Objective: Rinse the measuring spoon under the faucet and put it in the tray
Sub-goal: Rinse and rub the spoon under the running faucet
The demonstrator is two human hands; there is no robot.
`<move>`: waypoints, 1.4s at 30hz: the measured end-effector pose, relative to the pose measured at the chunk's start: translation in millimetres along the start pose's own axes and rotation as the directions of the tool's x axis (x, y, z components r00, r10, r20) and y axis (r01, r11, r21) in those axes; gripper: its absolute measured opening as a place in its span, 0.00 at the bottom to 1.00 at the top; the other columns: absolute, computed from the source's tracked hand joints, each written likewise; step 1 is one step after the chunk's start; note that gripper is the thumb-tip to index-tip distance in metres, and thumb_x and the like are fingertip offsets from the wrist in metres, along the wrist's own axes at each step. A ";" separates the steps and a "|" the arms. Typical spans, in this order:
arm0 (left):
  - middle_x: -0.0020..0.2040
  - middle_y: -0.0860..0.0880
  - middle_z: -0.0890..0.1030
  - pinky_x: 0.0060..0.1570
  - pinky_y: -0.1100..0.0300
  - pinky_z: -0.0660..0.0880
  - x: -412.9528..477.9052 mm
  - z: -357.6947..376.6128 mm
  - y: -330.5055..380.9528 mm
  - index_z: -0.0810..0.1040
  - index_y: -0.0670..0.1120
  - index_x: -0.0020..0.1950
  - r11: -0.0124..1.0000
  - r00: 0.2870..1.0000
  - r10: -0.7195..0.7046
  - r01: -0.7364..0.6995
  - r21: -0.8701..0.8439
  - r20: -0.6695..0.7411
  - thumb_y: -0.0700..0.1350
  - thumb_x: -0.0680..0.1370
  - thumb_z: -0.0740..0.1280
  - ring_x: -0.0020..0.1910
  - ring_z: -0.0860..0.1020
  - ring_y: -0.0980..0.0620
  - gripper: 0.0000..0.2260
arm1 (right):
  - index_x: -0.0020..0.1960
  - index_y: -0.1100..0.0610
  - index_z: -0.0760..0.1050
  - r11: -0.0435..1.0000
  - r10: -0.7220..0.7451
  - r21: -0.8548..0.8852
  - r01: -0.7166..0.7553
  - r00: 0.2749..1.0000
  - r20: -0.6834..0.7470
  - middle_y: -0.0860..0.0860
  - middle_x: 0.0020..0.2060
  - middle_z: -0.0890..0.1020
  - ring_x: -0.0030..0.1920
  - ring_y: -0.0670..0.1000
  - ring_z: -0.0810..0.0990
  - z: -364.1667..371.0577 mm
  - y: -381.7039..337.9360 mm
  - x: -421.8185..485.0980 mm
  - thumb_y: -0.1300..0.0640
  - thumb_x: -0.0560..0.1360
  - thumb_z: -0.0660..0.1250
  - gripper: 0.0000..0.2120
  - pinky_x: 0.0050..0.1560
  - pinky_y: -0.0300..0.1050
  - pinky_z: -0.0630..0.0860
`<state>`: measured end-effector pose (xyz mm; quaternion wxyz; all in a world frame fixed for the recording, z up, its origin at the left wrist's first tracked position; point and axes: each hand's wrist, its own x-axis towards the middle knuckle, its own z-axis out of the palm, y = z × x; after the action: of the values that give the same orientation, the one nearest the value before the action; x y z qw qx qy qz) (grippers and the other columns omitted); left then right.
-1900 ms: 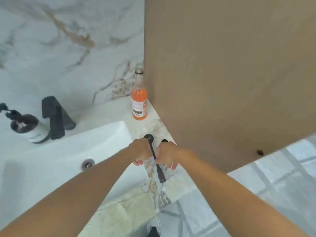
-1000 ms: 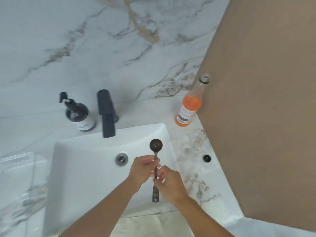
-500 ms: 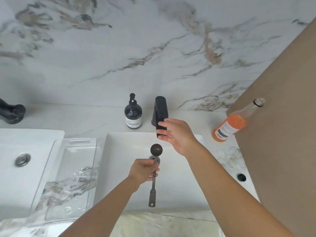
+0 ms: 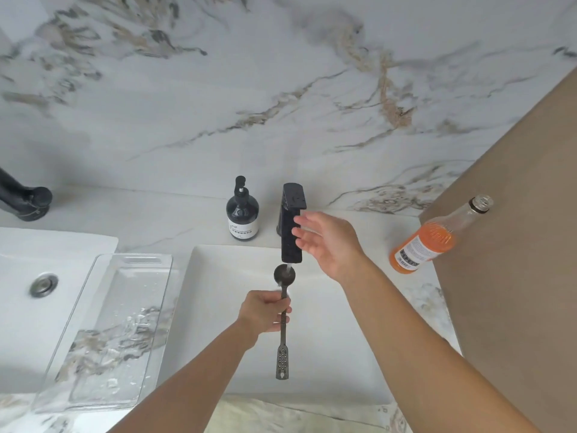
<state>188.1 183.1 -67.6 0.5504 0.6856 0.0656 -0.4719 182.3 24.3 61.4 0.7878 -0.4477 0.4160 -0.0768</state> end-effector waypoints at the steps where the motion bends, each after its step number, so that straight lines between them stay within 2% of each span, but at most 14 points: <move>1: 0.35 0.47 0.82 0.31 0.63 0.81 1.0 1.1 -0.4 0.85 0.45 0.40 1.000 1.000 0.000 0.000 -0.008 -0.002 0.39 0.76 0.72 0.28 0.80 0.50 0.06 | 0.56 0.63 0.78 0.997 -0.017 -0.072 0.012 0.997 -0.071 0.55 0.43 0.85 0.38 0.54 0.83 -5.3 7.8 5.7 0.62 0.77 0.64 0.09 0.34 0.43 0.81; 3: 0.36 0.46 0.82 0.33 0.62 0.81 2.5 2.8 -0.9 0.85 0.44 0.41 1.000 1.000 0.000 0.000 -0.021 -0.006 0.39 0.76 0.71 0.30 0.80 0.49 0.05 | 0.61 0.62 0.77 0.969 -0.033 -0.247 -0.012 0.984 -0.178 0.56 0.46 0.83 0.39 0.54 0.80 -18.7 29.5 19.2 0.64 0.78 0.63 0.13 0.38 0.44 0.80; 6: 0.38 0.46 0.82 0.35 0.61 0.82 3.6 3.9 -1.7 0.85 0.40 0.47 1.000 1.000 0.016 -0.016 0.001 0.009 0.39 0.77 0.71 0.31 0.81 0.49 0.04 | 0.67 0.60 0.74 0.879 0.114 -0.452 -0.150 0.988 -0.106 0.58 0.54 0.81 0.45 0.57 0.78 -32.7 64.6 31.4 0.62 0.78 0.66 0.17 0.50 0.51 0.80; 8: 0.40 0.44 0.82 0.38 0.60 0.82 2.5 3.1 -0.4 0.85 0.36 0.50 0.999 0.997 0.049 -0.050 0.010 0.064 0.38 0.78 0.70 0.33 0.81 0.49 0.06 | 0.59 0.63 0.79 0.865 0.215 -0.467 -0.185 0.977 0.011 0.65 0.56 0.83 0.44 0.59 0.81 -33.9 81.7 32.4 0.61 0.76 0.70 0.13 0.56 0.56 0.81; 11: 0.41 0.41 0.81 0.39 0.57 0.80 -0.6 4.5 11.0 0.83 0.37 0.48 0.990 0.983 0.056 -0.032 -0.139 0.174 0.38 0.78 0.69 0.34 0.80 0.47 0.05 | 0.40 0.64 0.82 0.783 0.060 -0.617 -0.080 0.997 -0.053 0.66 0.45 0.86 0.36 0.57 0.81 -31.3 92.2 43.8 0.59 0.68 0.75 0.08 0.51 0.59 0.83; 14: 0.31 0.46 0.77 0.28 0.59 0.71 5.4 10.7 23.8 0.79 0.42 0.38 0.980 0.995 -0.028 0.047 -0.193 0.101 0.52 0.81 0.66 0.26 0.71 0.49 0.17 | 0.37 0.62 0.83 0.674 -0.051 -0.738 -0.008 0.997 -0.058 0.61 0.36 0.87 0.32 0.57 0.82 -24.1 90.8 51.2 0.56 0.66 0.75 0.09 0.43 0.56 0.84; 18: 0.22 0.49 0.72 0.26 0.59 0.68 22.0 26.4 34.8 0.72 0.42 0.36 0.997 0.990 -0.010 0.000 -0.072 -0.142 0.45 0.84 0.55 0.20 0.67 0.51 0.18 | 0.45 0.62 0.84 0.720 0.070 -0.694 0.019 0.993 0.099 0.60 0.39 0.86 0.38 0.57 0.81 -21.0 86.9 51.5 0.57 0.68 0.74 0.09 0.48 0.56 0.81; 22: 0.27 0.48 0.71 0.25 0.61 0.62 25.7 26.4 39.5 0.74 0.40 0.41 0.939 0.997 -0.016 0.042 -0.341 0.079 0.32 0.80 0.52 0.25 0.64 0.52 0.14 | 0.52 0.70 0.80 0.878 0.197 -0.474 -0.073 0.956 0.218 0.61 0.42 0.81 0.33 0.57 0.75 -35.7 83.0 52.5 0.72 0.72 0.67 0.09 0.38 0.51 0.77; 25: 0.31 0.46 0.71 0.22 0.63 0.59 28.0 25.2 35.2 0.73 0.39 0.42 0.953 0.999 0.019 -0.009 -0.304 0.030 0.33 0.82 0.53 0.24 0.62 0.53 0.13 | 0.55 0.65 0.82 0.926 0.237 -0.354 -0.133 0.933 0.271 0.60 0.44 0.84 0.39 0.59 0.80 -43.8 79.4 51.4 0.68 0.74 0.70 0.10 0.44 0.52 0.83; 29: 0.22 0.52 0.68 0.21 0.63 0.59 31.8 27.1 33.5 0.71 0.43 0.39 0.997 0.995 0.000 -0.007 -0.076 -0.095 0.44 0.84 0.55 0.21 0.61 0.54 0.15 | 0.54 0.61 0.82 0.923 0.316 -0.315 -0.222 0.905 0.286 0.59 0.43 0.81 0.44 0.61 0.79 -43.8 88.5 46.0 0.57 0.77 0.69 0.10 0.53 0.60 0.82; 33: 0.26 0.49 0.72 0.26 0.60 0.65 31.2 27.7 32.8 0.73 0.41 0.41 0.955 0.995 0.026 0.004 -0.297 0.096 0.33 0.82 0.51 0.24 0.68 0.53 0.15 | 0.53 0.64 0.82 0.918 0.209 -0.372 -0.135 0.964 0.164 0.61 0.39 0.77 0.35 0.58 0.75 -41.1 96.8 45.9 0.56 0.78 0.68 0.11 0.40 0.54 0.77; 35: 0.28 0.46 0.78 0.27 0.60 0.73 29.3 27.8 30.9 0.77 0.37 0.43 0.931 0.995 0.051 -0.015 -0.366 0.088 0.30 0.81 0.52 0.25 0.76 0.51 0.16 | 0.53 0.64 0.82 0.914 0.159 -0.396 -0.089 0.976 0.148 0.62 0.39 0.77 0.35 0.57 0.73 -40.5 98.3 46.4 0.59 0.77 0.68 0.09 0.42 0.54 0.73; 39: 0.23 0.45 0.77 0.25 0.60 0.74 28.7 30.8 24.9 0.76 0.39 0.39 0.997 0.994 0.063 -0.066 -0.033 -0.091 0.38 0.82 0.54 0.21 0.75 0.48 0.16 | 0.47 0.56 0.82 0.857 0.094 -0.516 0.002 0.983 0.159 0.59 0.25 0.76 0.24 0.58 0.71 -38.4 100.5 45.6 0.60 0.78 0.65 0.07 0.35 0.52 0.76; 42: 0.25 0.46 0.76 0.30 0.58 0.77 28.6 28.5 27.8 0.74 0.42 0.37 0.977 0.991 0.026 0.003 0.213 -0.132 0.44 0.82 0.52 0.22 0.75 0.47 0.18 | 0.43 0.51 0.83 0.823 0.034 -0.566 0.039 0.992 0.119 0.60 0.33 0.84 0.29 0.60 0.79 -36.4 102.4 45.0 0.56 0.77 0.66 0.08 0.41 0.59 0.84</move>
<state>204.3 136.9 -67.4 0.4710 0.7711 0.0474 -0.4259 159.1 38.9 -53.1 0.6430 -0.6661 0.3699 0.0770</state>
